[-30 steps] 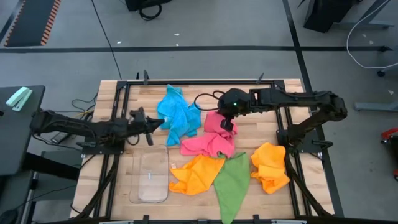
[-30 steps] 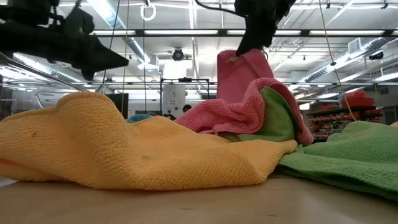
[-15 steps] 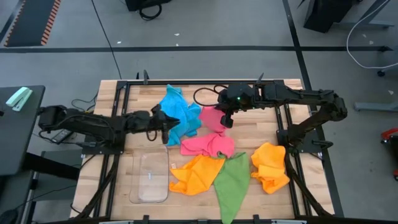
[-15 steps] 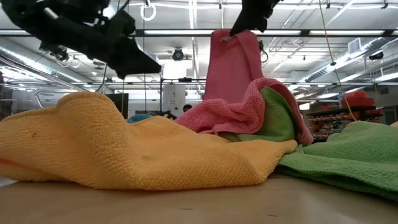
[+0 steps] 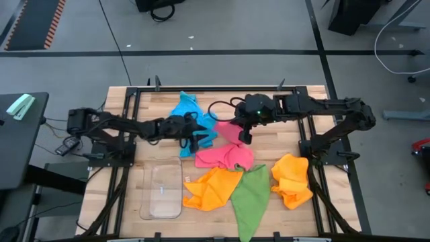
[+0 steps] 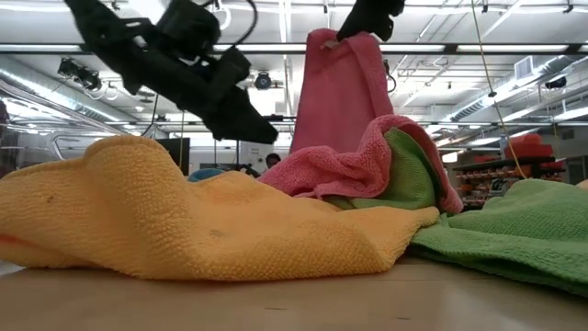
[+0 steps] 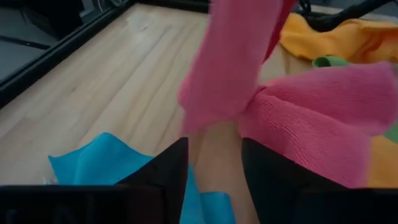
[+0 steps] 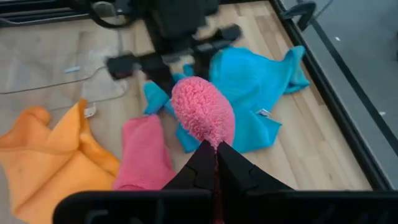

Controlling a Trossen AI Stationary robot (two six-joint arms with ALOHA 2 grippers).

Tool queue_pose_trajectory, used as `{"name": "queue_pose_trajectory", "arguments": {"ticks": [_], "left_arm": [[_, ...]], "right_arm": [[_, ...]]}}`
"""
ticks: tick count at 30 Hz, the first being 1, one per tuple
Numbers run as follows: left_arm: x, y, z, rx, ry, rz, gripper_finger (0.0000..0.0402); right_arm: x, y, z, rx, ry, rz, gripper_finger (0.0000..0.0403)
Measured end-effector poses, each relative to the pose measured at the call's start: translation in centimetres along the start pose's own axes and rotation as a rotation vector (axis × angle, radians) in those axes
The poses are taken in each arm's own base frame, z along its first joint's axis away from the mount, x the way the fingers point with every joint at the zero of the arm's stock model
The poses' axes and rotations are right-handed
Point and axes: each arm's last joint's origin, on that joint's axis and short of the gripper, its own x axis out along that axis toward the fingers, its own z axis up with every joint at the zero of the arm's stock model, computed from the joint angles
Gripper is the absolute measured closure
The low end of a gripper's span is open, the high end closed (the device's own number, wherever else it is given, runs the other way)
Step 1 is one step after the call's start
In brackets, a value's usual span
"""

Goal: Fold microfiber towels
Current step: Fold the top pink microfiber cloth

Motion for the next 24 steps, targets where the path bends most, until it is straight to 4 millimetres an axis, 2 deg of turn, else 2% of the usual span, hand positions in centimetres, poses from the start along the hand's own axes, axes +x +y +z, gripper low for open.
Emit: {"name": "queue_pose_trajectory", "arguments": {"ticks": [8, 15, 20, 24], "left_arm": [[3.0, 0.1, 1.0, 0.054, 0.058, 0.014, 0.0220], [4.5, 0.0, 0.7, 0.128, 0.108, 0.014, 0.0236], [4.6, 0.0, 0.6, 0.164, 0.187, 0.015, 0.0281], [4.7, 0.2, 1.4, 0.190, 0.231, 0.020, 0.0349]], "right_arm": [[-0.9, 0.8, 0.0, -0.007, -0.021, 0.030, 0.0393], [-1.0, 0.8, 0.0, -0.007, -0.022, 0.029, 0.0393], [-1.0, 0.8, -0.2, -0.031, -0.002, 0.027, 0.0393], [-1.0, 0.6, -0.3, -0.047, 0.007, 0.019, 0.0393]]}}
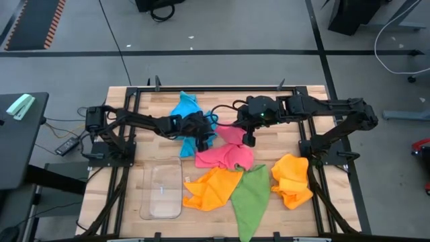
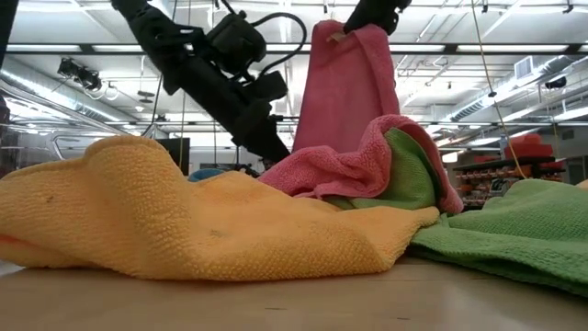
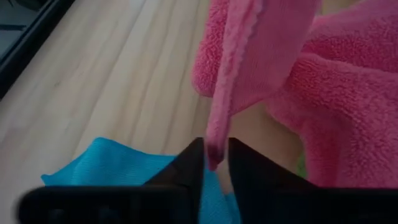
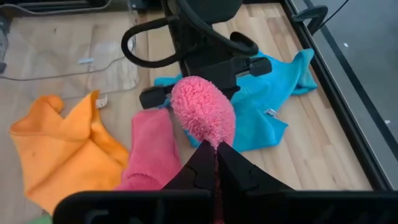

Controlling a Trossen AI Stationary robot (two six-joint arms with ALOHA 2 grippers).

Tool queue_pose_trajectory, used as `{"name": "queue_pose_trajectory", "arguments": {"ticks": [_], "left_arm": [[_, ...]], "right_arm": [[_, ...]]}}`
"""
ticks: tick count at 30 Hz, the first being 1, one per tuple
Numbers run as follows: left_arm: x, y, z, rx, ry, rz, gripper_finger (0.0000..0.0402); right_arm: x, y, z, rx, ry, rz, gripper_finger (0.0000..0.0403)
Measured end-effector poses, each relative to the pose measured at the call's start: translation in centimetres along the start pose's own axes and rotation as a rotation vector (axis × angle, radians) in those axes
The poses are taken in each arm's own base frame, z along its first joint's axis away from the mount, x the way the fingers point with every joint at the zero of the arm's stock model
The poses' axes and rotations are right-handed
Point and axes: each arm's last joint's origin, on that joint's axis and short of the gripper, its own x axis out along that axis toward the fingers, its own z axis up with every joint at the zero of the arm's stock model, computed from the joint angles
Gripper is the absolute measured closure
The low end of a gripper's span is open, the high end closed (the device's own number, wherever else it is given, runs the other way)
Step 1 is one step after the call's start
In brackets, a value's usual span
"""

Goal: Fold microfiber towels
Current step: Fold the top pink microfiber cloth

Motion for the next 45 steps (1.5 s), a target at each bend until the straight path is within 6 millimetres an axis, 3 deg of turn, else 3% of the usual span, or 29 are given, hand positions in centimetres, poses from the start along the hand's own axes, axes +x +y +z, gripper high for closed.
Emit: {"name": "queue_pose_trajectory", "arguments": {"ticks": [3, 11, 15, 19, 24, 30, 38, 45], "left_arm": [[-0.1, 0.4, 1.0, 0.014, 0.028, 0.006, 0.0390], [-1.2, 2.0, 3.1, 0.042, 0.055, 0.064, 0.0394], [-2.1, 2.7, 3.9, 0.096, 0.066, 0.141, 0.0396], [-2.6, 3.2, 4.7, 0.116, 0.054, 0.163, 0.0395], [-3.2, 3.7, 5.7, 0.178, 0.048, 0.246, 0.0397], [-5.3, 4.2, 8.3, 0.244, -0.012, 0.295, 0.0396], [-8.5, 4.8, 11.9, 0.278, -0.026, 0.299, 0.0394], [-10.9, 3.5, 13.9, 0.316, 0.033, 0.241, 0.0391]], "right_arm": [[0.0, 0.0, -0.2, -0.012, 0.020, -0.003, 0.0393], [0.4, -0.2, -1.3, -0.075, 0.114, -0.045, 0.0393], [1.5, -0.2, -2.7, -0.104, 0.181, -0.088, 0.0393], [2.5, -0.9, -4.1, -0.104, 0.239, -0.126, 0.0393], [2.3, -1.8, -4.5, -0.101, 0.291, -0.174, 0.0393], [1.1, -2.1, -3.3, -0.162, 0.278, -0.237, 0.0393], [-2.7, -2.4, 0.1, -0.166, 0.185, -0.249, 0.0393], [-4.6, -1.0, 0.8, -0.130, 0.186, -0.114, 0.0393]]}}
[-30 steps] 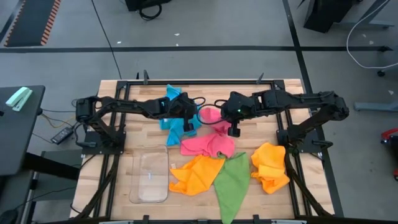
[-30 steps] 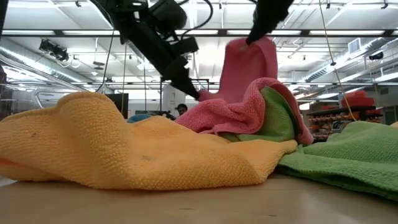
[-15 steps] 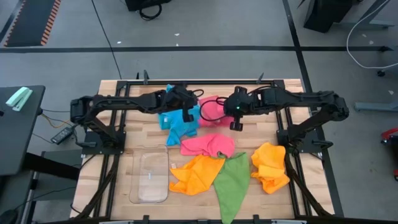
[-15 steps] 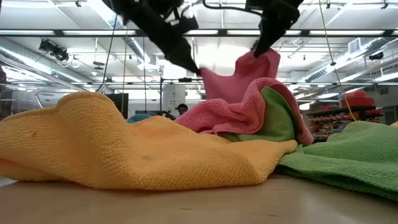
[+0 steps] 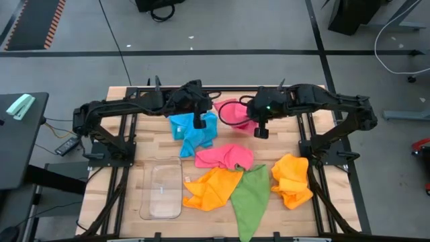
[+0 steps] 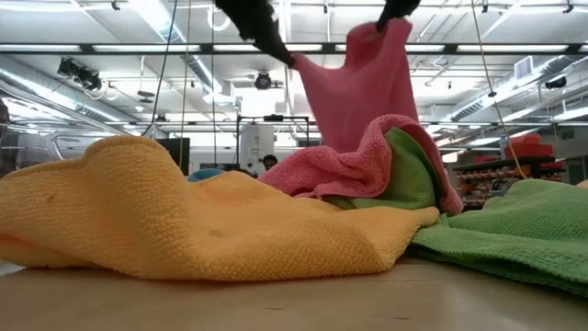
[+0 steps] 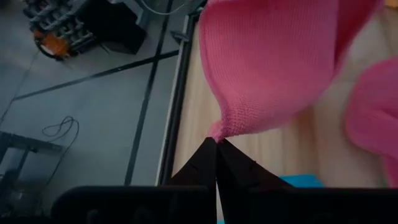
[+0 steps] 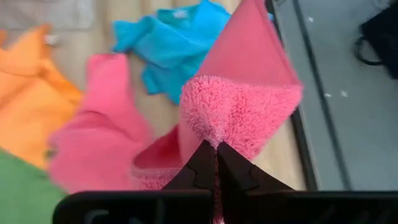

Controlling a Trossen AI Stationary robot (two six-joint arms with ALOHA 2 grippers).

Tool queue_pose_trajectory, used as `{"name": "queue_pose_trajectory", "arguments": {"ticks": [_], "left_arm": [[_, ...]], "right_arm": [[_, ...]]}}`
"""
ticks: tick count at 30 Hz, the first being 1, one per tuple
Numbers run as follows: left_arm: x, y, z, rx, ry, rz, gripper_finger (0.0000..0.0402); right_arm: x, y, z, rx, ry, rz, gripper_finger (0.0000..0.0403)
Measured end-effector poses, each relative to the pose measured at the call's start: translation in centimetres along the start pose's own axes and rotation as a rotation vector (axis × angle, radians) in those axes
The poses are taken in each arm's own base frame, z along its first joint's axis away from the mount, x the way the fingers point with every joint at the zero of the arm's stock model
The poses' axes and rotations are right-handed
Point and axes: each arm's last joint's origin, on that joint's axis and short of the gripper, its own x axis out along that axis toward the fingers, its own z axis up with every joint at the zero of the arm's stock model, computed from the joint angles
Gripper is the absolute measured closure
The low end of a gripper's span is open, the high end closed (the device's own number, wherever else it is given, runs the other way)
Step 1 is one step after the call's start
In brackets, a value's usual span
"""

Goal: Fold microfiber towels
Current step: Fold the top pink microfiber cloth

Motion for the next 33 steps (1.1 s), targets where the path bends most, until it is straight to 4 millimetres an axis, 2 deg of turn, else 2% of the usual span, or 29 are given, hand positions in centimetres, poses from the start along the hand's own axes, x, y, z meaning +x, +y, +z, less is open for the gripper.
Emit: {"name": "queue_pose_trajectory", "arguments": {"ticks": [4, 7, 13, 17, 26, 31, 33], "left_arm": [[-1.7, -0.5, 1.3, 0.031, -0.003, -0.041, 0.0394], [-2.2, -1.1, 1.8, 0.044, -0.020, -0.060, 0.0397], [-2.1, -1.2, 1.9, 0.014, -0.011, -0.055, 0.0386], [-2.0, -0.8, 1.7, -0.018, 0.009, -0.019, 0.0395], [2.3, -1.3, -1.4, -0.093, 0.082, 0.005, 0.0386], [4.6, -1.3, -1.9, -0.140, 0.029, 0.047, 0.0396], [5.4, -1.3, -2.5, -0.138, 0.062, 0.045, 0.0395]], "right_arm": [[-1.6, 1.3, 0.3, -0.001, -0.018, 0.054, 0.0393], [-2.5, 2.1, 0.6, -0.016, -0.048, 0.078, 0.0393], [-1.9, 2.5, 0.3, -0.025, -0.024, 0.051, 0.0393], [-0.9, 2.2, -0.2, -0.008, 0.012, -0.003, 0.0393], [3.3, 1.3, -2.7, 0.057, 0.162, -0.107, 0.0393], [5.9, 0.5, -4.1, 0.080, 0.205, -0.153, 0.0393], [6.9, 0.3, -4.8, 0.082, 0.230, -0.164, 0.0393]]}}
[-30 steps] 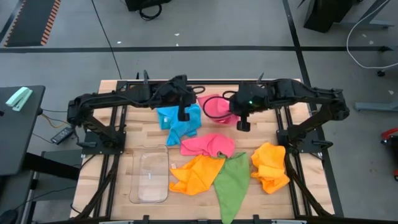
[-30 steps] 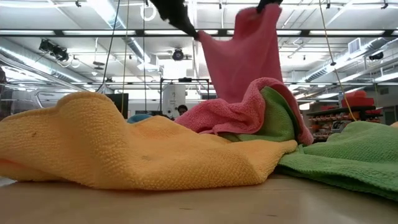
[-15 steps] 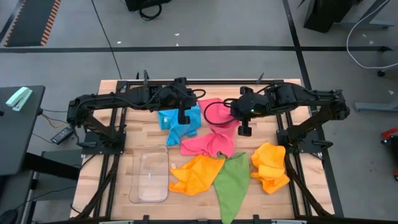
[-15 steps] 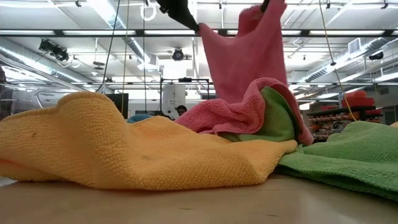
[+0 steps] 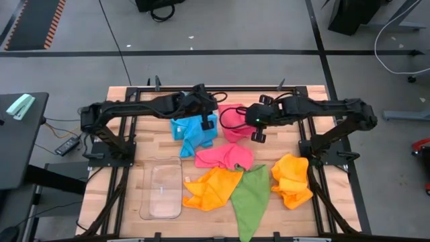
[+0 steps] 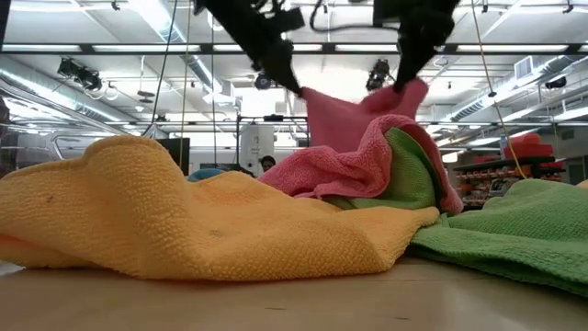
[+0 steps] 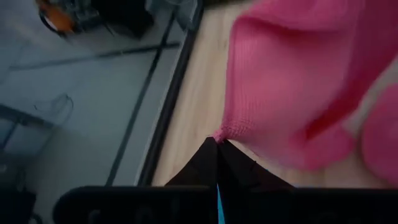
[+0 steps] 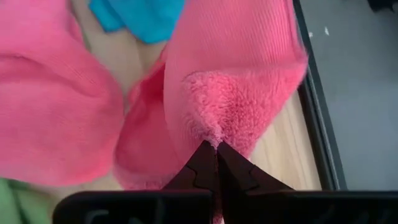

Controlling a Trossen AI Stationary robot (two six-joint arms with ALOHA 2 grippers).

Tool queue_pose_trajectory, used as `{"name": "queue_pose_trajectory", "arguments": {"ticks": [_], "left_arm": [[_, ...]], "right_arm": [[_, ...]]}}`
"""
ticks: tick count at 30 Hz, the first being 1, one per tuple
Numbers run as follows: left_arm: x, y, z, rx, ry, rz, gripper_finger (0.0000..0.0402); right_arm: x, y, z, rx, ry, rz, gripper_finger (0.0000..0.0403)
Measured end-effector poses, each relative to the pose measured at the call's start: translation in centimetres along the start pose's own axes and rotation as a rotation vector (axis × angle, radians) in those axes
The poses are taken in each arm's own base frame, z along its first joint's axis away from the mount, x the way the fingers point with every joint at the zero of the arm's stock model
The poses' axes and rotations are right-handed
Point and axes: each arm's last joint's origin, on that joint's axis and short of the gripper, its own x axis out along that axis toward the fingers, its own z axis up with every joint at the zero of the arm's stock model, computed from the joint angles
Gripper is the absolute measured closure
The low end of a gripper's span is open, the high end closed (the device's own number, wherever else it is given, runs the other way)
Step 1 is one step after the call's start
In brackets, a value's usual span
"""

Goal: Fold microfiber towels
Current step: Fold the top pink microfiber cloth

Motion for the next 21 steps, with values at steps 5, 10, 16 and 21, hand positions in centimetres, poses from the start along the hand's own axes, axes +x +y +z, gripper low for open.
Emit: {"name": "queue_pose_trajectory", "arguments": {"ticks": [5, 10, 16, 21], "left_arm": [[3.2, -0.5, -0.6, -0.010, 0.019, 0.011, 0.0387], [6.0, -0.6, -1.6, -0.015, 0.047, 0.029, 0.0396], [7.7, 0.1, -2.2, -0.023, 0.069, 0.141, 0.0386], [8.0, 0.2, -2.5, -0.024, 0.085, 0.152, 0.0395]], "right_arm": [[2.9, -0.6, -1.1, -0.004, 0.037, -0.048, 0.0393], [4.9, -1.4, -2.1, 0.014, 0.077, -0.081, 0.0393], [6.0, -3.3, -2.2, 0.072, 0.058, -0.174, 0.0393], [6.3, -4.6, -2.3, 0.111, 0.058, -0.193, 0.0393]]}}
